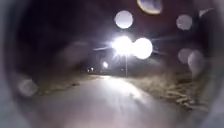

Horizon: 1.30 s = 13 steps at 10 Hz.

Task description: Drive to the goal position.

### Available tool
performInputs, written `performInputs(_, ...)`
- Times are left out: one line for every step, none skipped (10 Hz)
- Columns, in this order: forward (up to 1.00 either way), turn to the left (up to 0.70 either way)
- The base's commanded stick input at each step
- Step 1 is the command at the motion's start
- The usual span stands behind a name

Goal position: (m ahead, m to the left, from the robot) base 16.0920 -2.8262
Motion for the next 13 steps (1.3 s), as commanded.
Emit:
performInputs(1.0, 0.03)
performInputs(1.0, 0.03)
performInputs(1.0, 0.03)
performInputs(1.0, 0.03)
performInputs(1.0, 0.03)
performInputs(1.0, 0.03)
performInputs(1.0, 0.05)
performInputs(1.0, 0.12)
performInputs(1.0, 0.12)
performInputs(1.0, 0.1)
performInputs(1.0, 0.07)
performInputs(1.0, 0.07)
performInputs(1.0, 0.09)
